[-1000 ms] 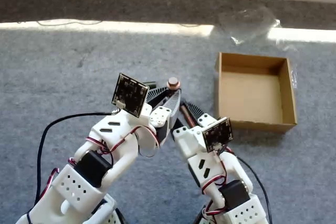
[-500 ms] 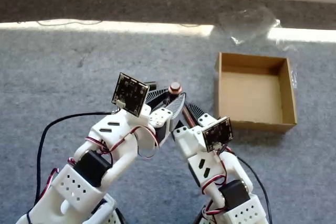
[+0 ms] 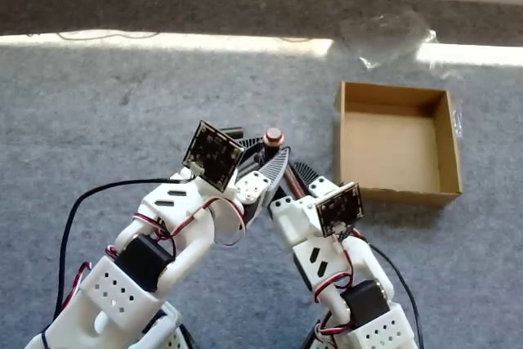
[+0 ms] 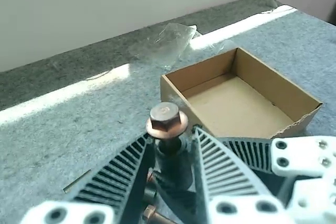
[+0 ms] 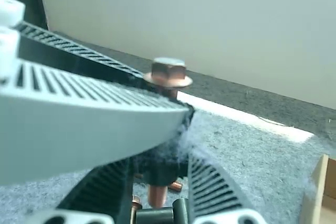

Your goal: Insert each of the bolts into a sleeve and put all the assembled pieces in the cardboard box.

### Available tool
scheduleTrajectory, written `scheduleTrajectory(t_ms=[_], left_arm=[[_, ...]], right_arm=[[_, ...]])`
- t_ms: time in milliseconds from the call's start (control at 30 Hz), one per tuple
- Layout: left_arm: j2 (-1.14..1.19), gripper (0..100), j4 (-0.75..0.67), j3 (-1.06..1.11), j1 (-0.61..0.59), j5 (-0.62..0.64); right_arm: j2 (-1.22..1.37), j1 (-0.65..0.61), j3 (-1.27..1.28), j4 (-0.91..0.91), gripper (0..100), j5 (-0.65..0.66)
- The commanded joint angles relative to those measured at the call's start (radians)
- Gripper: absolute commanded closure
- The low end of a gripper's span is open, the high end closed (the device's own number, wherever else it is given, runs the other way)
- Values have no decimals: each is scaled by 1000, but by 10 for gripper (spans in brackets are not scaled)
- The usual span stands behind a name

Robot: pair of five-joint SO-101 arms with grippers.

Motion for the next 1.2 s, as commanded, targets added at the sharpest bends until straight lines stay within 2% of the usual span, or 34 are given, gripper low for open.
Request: scheduleTrajectory(t_ms=[0, 100, 267, 933, 1167], left_arm=[[-19, 880, -28, -15, -4, -18], [-19, 877, -55, -12, -4, -18], [-16, 792, -54, -10, -24, -12], [-18, 786, -58, 13, -48, -18], [-21, 786, -55, -56, -157, -17]], right_arm=[[-12, 18, 125, -22, 995, 11], [-12, 18, 125, -22, 995, 11], [-12, 18, 125, -22, 995, 11], [-12, 21, 125, -21, 995, 12], [-12, 21, 128, -21, 995, 14]])
